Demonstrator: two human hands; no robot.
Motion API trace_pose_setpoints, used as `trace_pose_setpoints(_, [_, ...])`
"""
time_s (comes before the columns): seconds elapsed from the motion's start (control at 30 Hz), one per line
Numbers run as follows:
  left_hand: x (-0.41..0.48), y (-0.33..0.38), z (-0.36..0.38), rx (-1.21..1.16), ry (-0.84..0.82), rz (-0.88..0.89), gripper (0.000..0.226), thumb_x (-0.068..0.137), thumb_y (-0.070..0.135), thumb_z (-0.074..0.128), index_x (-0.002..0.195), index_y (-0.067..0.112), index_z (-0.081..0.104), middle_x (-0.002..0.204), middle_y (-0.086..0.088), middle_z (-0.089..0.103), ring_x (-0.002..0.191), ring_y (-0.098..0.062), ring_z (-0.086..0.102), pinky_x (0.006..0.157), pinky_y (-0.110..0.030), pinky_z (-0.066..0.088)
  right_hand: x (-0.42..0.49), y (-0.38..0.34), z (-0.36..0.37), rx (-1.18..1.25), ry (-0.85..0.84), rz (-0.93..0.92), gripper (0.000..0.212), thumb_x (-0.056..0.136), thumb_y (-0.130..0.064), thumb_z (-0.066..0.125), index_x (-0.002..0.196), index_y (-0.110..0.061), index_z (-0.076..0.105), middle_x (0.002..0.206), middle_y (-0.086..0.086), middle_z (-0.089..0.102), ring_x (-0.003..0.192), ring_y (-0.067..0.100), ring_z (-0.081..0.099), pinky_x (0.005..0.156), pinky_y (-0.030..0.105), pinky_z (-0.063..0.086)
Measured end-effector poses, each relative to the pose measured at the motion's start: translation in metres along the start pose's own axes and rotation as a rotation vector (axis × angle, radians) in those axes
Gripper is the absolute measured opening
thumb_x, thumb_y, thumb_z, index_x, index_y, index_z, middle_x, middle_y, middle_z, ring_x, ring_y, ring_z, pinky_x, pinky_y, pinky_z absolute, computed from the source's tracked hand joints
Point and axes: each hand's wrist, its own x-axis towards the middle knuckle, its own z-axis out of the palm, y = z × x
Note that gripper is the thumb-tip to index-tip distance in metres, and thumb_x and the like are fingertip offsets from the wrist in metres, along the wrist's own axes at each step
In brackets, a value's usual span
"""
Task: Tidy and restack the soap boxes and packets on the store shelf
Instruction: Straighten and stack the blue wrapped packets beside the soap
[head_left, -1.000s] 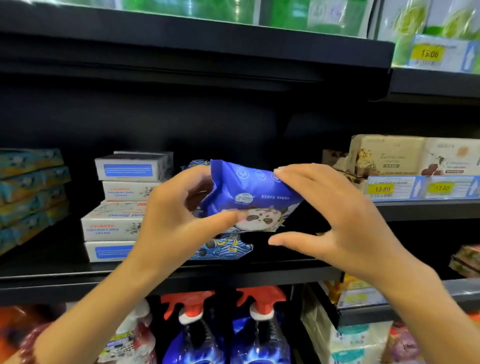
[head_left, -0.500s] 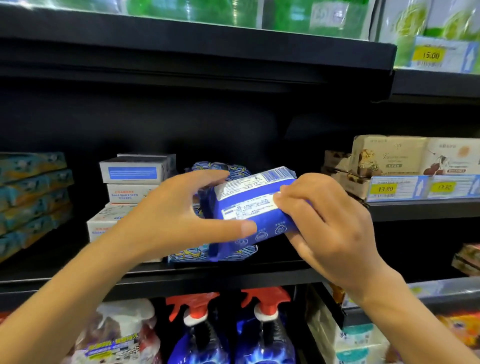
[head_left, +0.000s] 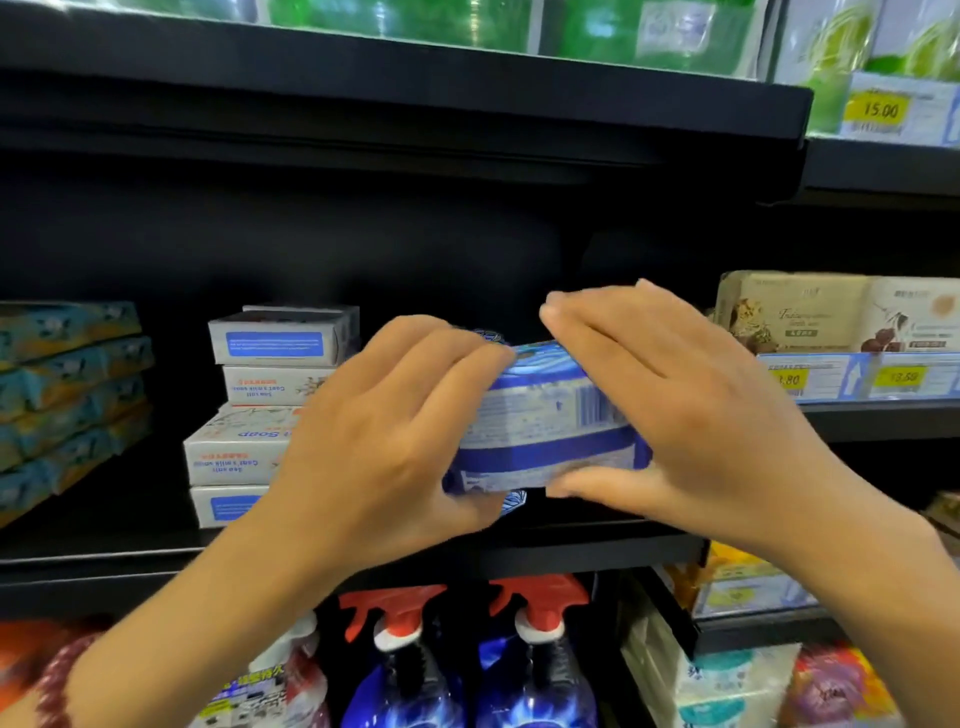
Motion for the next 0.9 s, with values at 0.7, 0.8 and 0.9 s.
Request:
trace_pose_setpoints(0.7, [0.003, 0.012, 0.010, -0.682, -0.315, -0.573, 0.066, 0.046, 0.062, 0.068, 0.107, 0.054, 0.043, 0.106, 0.027, 0.051, 0.103, 0.005, 0.051, 0.085, -0.014, 0.042, -0.028, -0.019, 0.054, -0.025, 0.602, 0.078, 0.011, 0.090, -0.006, 0.056, 0.100, -0.004, 0.052, 0.092, 0.018, 0.067, 0.092, 0.030, 0.062, 0.075, 0.037, 0.054])
trace_pose_setpoints(0.8, [0.000, 0.015, 0.012, -0.600, -0.177, -0.492, 0.070, 0.050, 0.058, 0.068, 0.115, 0.042, 0.048, 0.107, 0.023, 0.052, 0.103, -0.002, 0.050, 0.089, -0.015, 0.039, -0.029, -0.018, 0.052, -0.002, 0.561, 0.060, 0.020, 0.085, -0.004, 0.062, 0.100, -0.004, 0.048, 0.098, 0.020, 0.066, 0.097, 0.030, 0.061, 0.078, 0.037, 0.054])
trace_pose_setpoints(0.9, [-0.001, 0.015, 0.013, -0.423, -0.038, -0.279, 0.071, 0.063, 0.048, 0.068, 0.122, 0.010, 0.055, 0.113, 0.002, 0.055, 0.105, -0.014, 0.047, 0.093, -0.017, 0.034, -0.034, -0.014, 0.044, 0.111, 0.406, 0.055, 0.039, 0.081, -0.012, 0.069, 0.111, -0.006, 0.047, 0.117, 0.014, 0.059, 0.110, 0.028, 0.055, 0.094, 0.035, 0.047])
